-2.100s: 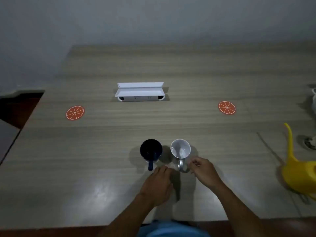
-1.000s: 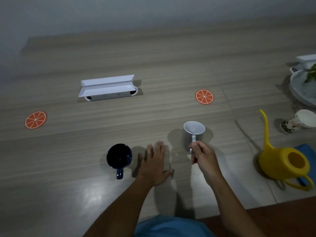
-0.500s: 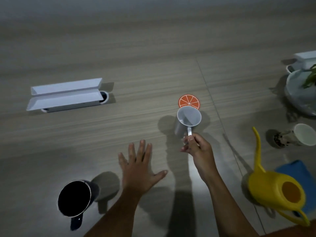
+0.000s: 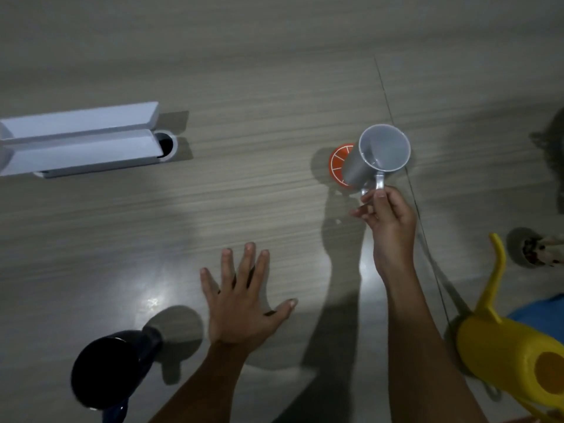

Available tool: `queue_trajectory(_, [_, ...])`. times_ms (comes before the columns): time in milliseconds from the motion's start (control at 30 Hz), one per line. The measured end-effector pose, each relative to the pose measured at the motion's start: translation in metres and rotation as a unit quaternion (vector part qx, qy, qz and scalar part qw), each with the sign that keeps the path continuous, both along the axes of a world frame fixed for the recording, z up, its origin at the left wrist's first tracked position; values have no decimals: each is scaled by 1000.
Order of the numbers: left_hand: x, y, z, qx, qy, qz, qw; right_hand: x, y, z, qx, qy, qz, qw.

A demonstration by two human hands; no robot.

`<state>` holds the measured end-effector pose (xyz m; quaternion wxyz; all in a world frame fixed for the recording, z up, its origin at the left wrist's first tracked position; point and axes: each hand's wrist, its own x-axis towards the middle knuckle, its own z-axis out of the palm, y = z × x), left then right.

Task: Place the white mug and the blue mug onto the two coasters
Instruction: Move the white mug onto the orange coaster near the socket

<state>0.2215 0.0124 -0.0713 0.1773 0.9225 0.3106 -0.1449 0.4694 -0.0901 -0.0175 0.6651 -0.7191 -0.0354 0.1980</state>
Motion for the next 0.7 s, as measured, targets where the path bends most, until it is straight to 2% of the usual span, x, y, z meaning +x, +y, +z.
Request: queue_trajectory(700, [-1, 1, -2, -6, -8, 8, 1000, 20, 21, -25, -7, 12, -30, 999])
